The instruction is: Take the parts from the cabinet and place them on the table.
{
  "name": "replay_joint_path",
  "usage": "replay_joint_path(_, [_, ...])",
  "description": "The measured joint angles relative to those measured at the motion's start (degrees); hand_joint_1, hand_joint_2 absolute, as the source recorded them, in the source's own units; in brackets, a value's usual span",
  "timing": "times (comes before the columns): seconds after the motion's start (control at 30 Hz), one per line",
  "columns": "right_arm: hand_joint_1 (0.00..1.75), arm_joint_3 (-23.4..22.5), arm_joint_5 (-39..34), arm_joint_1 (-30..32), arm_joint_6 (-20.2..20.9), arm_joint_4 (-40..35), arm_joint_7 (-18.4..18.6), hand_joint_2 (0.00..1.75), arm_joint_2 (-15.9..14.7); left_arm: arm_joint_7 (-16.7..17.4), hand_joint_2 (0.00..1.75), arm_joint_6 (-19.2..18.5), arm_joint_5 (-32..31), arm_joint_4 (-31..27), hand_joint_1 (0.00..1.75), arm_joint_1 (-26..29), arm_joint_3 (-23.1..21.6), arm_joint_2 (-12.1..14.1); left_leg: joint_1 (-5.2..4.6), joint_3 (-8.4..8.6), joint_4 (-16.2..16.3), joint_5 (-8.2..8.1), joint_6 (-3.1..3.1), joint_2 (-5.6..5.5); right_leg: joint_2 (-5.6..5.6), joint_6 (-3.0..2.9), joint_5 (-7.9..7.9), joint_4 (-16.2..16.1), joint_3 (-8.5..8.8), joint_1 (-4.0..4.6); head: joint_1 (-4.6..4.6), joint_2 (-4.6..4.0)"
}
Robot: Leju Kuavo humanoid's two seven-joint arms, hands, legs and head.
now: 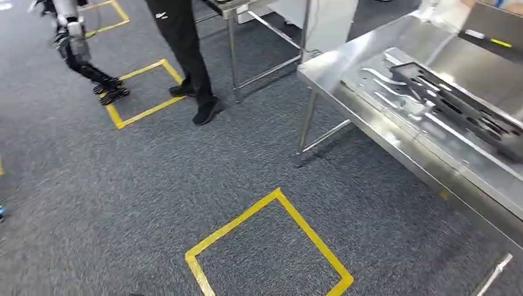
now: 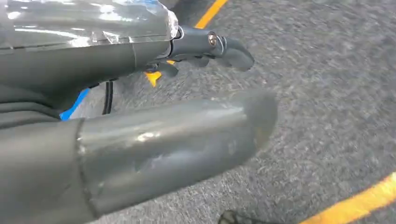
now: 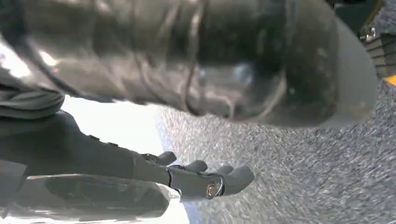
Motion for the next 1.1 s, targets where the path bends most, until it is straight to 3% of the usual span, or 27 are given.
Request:
replay_joint_path(0.03, [0.0,0.0,0.0,0.0,0.0,0.0,-0.2,0.0,0.0,0.0,0.0,0.0,0.0,0.0,0.0,0.1,0.2,0.0,0.08,1.83,-3.1,1.97,-0.08,0.2,-0.75,0.14,-0.17,0.2,0.03,-0.07,0.0,0.0])
replay_joint_path(0.07, [0.0,0.0,0.0,0.0,0.0,0.0,-0.3,0.0,0.0,-0.1,0.0,0.0,0.0,0.0,0.0,0.2,0.3,0.0,0.09,4.73,-8.2,4.38,-0.09,0.84,-1.46,0.35,-0.4,0.5,0.07,-0.12,0.0,0.0])
replay_joint_path(0.1, [0.0,0.0,0.0,-0.1,0.0,0.0,-0.4,0.0,0.0,-0.2,0.0,0.0,0.0,0.0,0.0,0.1,0.3,0.1,0.08,7.75,-13.4,6.35,-0.01,2.31,-2.04,0.63,-0.73,0.9,0.1,-0.13,0.0,0.0])
replay_joint_path(0.13, [0.0,0.0,0.1,-0.1,0.0,0.0,-0.4,0.0,0.0,-0.2,0.0,-0.1,0.0,0.0,0.0,-0.1,0.3,0.1,-0.4,9.42,-16.6,5.6,0.27,5.1,-2.73,1.16,-1.25,1.4,-0.12,0.31,-0.04,0.0])
replay_joint_path(0.17, [0.0,0.0,0.1,-0.1,0.1,0.0,-0.5,0.0,0.0,-0.3,0.0,-0.1,0.0,0.0,0.0,-0.2,0.3,0.1,-0.44,9.42,-16.6,6.06,0.99,3.88,-2.97,1.4,-1.48,1.7,-0.11,0.46,0.11,0.0])
replay_joint_path(0.27, [0.0,0.1,0.4,-0.5,0.3,0.0,-0.5,0.0,0.0,-0.3,0.0,-0.1,0.1,0.0,0.0,0.3,0.7,0.1,-0.67,8.97,-16.7,6.14,1.77,2.55,-4.28,1.91,-1.44,1.6,0.27,0.38,0.11,0.0])
replay_joint_path(0.3, [0.0,0.1,0.5,-0.5,0.4,0.0,-0.5,0.0,0.0,-0.3,0.0,-0.1,0.1,0.0,0.0,0.3,0.8,0.1,-0.27,9.29,-17.2,6.57,2.43,1.96,-3.45,2.48,-2.04,1.9,0.24,0.06,0.15,0.0])
replay_joint_path(0.33, [0.0,0.1,0.5,-0.5,0.4,0.0,-0.4,0.0,0.0,-0.2,0.0,-0.1,0.1,0.0,0.0,0.3,0.8,0.0,-0.22,9.18,-17.2,6.74,2.72,1.56,-0.2,2.8,-3.5,3.5,-0.27,-0.13,0.17,0.0])
replay_joint_path(0.37, [0.0,0.1,0.5,-0.3,0.5,0.0,-0.4,0.0,0.0,-0.2,0.0,-0.1,0.1,0.0,0.0,0.1,0.8,0.0,-0.21,8.96,-17.2,6.88,2.94,1.02,1.47,2.87,-6.01,7.1,-1.91,-0.18,0.2,0.0])
replay_joint_path(0.43, [0.0,0.1,0.5,-0.2,0.7,0.0,-0.4,0.0,0.0,-0.2,0.0,-0.1,0.1,0.0,0.0,-0.1,0.8,0.0,-0.34,8.64,-17.2,7.01,3.17,-0.21,2.23,2.97,-10.32,16.3,-6.25,-0.27,0.17,0.0])
replay_joint_path(0.47, [0.0,0.1,0.5,-0.2,0.7,0.0,-0.4,0.0,0.0,-0.1,0.0,-0.1,0.1,0.0,0.0,-0.1,0.8,0.0,-0.41,8.55,-17.2,7.04,3.21,-0.9,2.29,2.93,-10.9,19.2,-7.73,-0.28,0.17,0.0])
replay_joint_path(0.5, [0.0,0.1,0.5,-0.1,0.7,0.0,-0.4,0.0,0.0,-0.1,0.0,-0.1,0.1,0.0,0.0,0.0,0.9,0.1,-0.43,8.6,-17.1,7.05,3.2,-1.63,2.31,2.83,-9.96,19.4,-7.95,-0.32,0.17,0.0])
replay_joint_path(0.57, [0.0,0.1,0.5,-0.1,0.7,0.0,-0.4,0.0,0.0,-0.1,0.0,-0.1,0.1,0.0,0.0,0.1,0.9,0.1,-0.44,8.76,-17.0,7.06,3.17,-3.27,2.68,2.47,-4.92,12.6,-4.9,-0.37,0.17,0.0])
replay_joint_path(0.6, [0.0,0.1,0.6,-0.1,0.7,0.0,-0.4,0.0,0.0,-0.1,0.0,-0.1,0.1,0.0,0.0,0.1,0.9,0.0,-0.43,8.85,-16.9,7.05,3.13,-4.13,3.99,2.12,-1.82,6.8,-2.28,-0.42,0.17,0.0])
replay_joint_path(0.63, [0.0,0.1,0.5,0.0,0.7,0.0,-0.4,0.0,-0.1,-0.1,0.0,-0.1,0.1,0.0,0.0,0.1,0.9,-0.1,-0.28,8.68,-16.9,7.07,3.0,-4.67,7.08,1.76,-1.07,3.3,-0.9,-0.45,0.17,0.0])
replay_joint_path(0.67, [0.0,0.1,0.6,0.1,0.7,0.1,-0.4,0.0,-0.1,-0.1,0.0,-0.1,0.1,0.0,0.0,-0.2,0.9,-0.1,-0.63,8.42,-16.5,7.13,2.51,-5.25,8.24,1.63,-1.26,2.4,-0.71,-0.54,0.15,0.0])
replay_joint_path(0.77, [0.0,0.2,0.6,-0.5,0.9,0.1,-0.5,0.0,-0.1,-0.1,0.0,0.0,0.1,0.0,0.0,0.1,0.9,-0.1,0.0,7.76,-17.1,7.8,1.18,-7.07,6.55,1.33,-1.24,2.5,-0.79,-0.09,0.17,0.0])
replay_joint_path(0.8, [0.0,0.2,0.6,-0.4,0.9,0.1,-0.5,0.0,-0.1,0.0,0.0,0.0,0.1,0.0,0.0,0.2,0.9,0.0,-0.22,7.51,-16.9,7.72,0.77,-7.25,5.63,0.76,-0.75,1.4,-0.49,-0.68,0.13,0.0])
replay_joint_path(0.83, [0.0,0.2,0.7,-0.4,0.9,0.1,-0.4,0.0,-0.1,-0.1,0.0,0.0,0.1,0.0,0.0,0.2,0.9,0.0,-0.3,7.18,-15.8,6.8,0.86,-4.3,4.57,0.39,-0.49,0.9,-0.09,-0.59,0.17,0.0])
replay_joint_path(0.87, [0.0,0.2,0.7,-0.2,1.0,0.1,-0.4,0.0,-0.1,0.0,0.0,0.1,0.1,0.0,0.0,0.1,0.9,0.0,-0.37,5.77,-12.8,4.7,0.84,-1.98,3.91,0.05,-0.39,0.8,-0.04,-0.51,0.0,0.0])
replay_joint_path(0.9, [0.0,0.2,0.7,-0.1,1.0,0.2,-0.4,0.0,-0.1,-0.1,0.0,0.0,0.0,0.0,0.0,-0.1,0.9,-0.1,-0.33,3.69,-8.4,2.25,0.65,-0.84,2.94,-0.01,-0.41,0.8,-0.13,-0.33,0.0,0.0])
replay_joint_path(0.97, [0.0,0.2,0.7,0.0,1.1,0.2,-0.4,0.0,-0.2,-0.1,0.0,0.0,0.0,0.0,0.0,-0.2,0.9,-0.1,-0.24,0.09,-0.4,-1.01,0.3,-0.23,1.1,-0.21,-0.56,1.0,-0.31,-0.04,0.0,0.0])
replay_joint_path(1.0, [0.0,0.2,0.7,0.0,1.1,0.2,-0.4,0.0,-0.2,-0.1,0.0,0.0,0.0,0.0,0.0,0.0,0.9,0.0,-0.21,-0.3,0.8,-0.79,0.18,-0.07,0.26,-0.2,-0.66,1.1,-0.36,0.0,0.0,0.0])
replay_joint_path(1.03, [0.0,0.2,0.7,-0.1,1.1,0.2,-0.4,0.0,-0.2,-0.1,0.0,0.0,0.0,0.0,0.0,0.1,0.9,0.0,-0.2,0.8,-0.9,0.62,0.16,0.04,-0.47,-0.11,-0.78,1.2,-0.33,0.01,0.0,0.0])
replay_joint_path(1.1, [0.0,0.2,0.7,-0.1,1.1,0.2,-0.4,0.0,-0.2,-0.1,0.0,0.1,0.0,0.0,0.0,0.1,0.9,0.0,-0.19,6.13,-10.4,5.18,0.27,1.21,-1.82,0.24,-1.13,1.4,-0.07,-0.04,0.0,0.0])
